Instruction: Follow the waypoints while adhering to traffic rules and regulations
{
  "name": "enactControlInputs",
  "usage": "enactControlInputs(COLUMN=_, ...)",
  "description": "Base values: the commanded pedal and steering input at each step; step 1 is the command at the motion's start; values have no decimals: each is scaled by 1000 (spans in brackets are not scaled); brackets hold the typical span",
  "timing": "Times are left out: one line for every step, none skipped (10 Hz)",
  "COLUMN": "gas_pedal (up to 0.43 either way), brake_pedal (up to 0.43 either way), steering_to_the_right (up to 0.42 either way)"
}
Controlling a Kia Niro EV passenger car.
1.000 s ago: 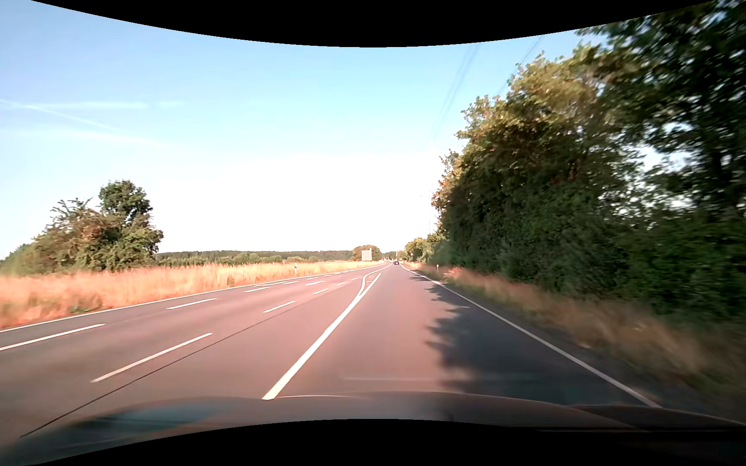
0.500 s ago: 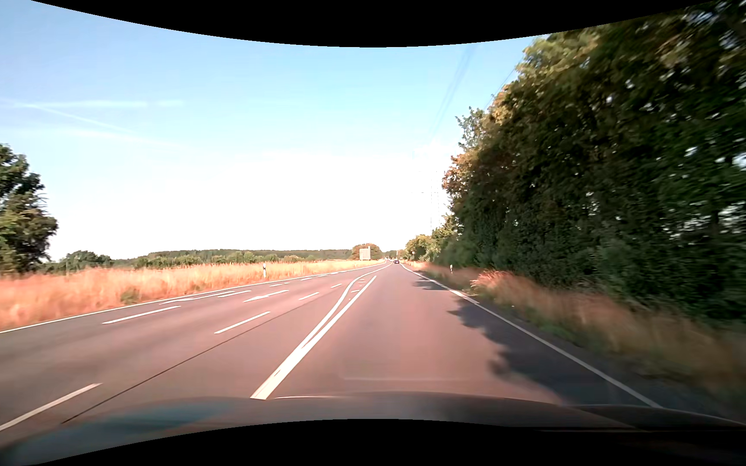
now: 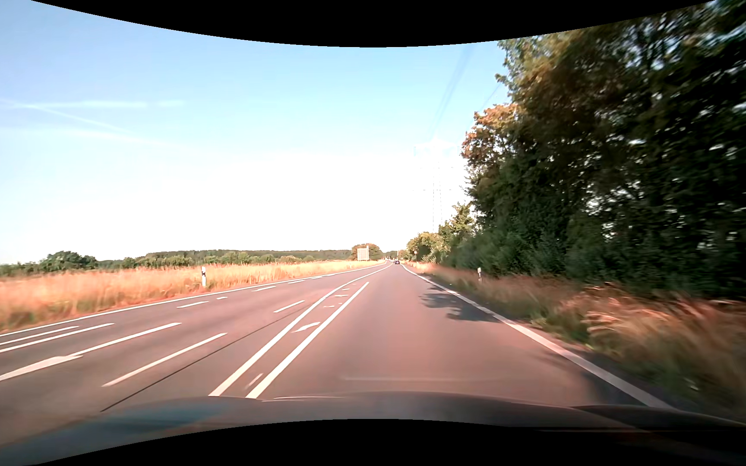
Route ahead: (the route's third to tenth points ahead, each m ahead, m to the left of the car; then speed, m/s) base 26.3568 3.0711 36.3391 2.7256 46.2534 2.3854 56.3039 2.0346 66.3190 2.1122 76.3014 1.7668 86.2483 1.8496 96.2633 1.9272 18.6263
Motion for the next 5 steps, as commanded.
enactControlInputs(gas_pedal=280, brake_pedal=0, steering_to_the_right=-6)
enactControlInputs(gas_pedal=240, brake_pedal=0, steering_to_the_right=-6)
enactControlInputs(gas_pedal=189, brake_pedal=0, steering_to_the_right=-5)
enactControlInputs(gas_pedal=110, brake_pedal=0, steering_to_the_right=-4)
enactControlInputs(gas_pedal=20, brake_pedal=0, steering_to_the_right=-4)
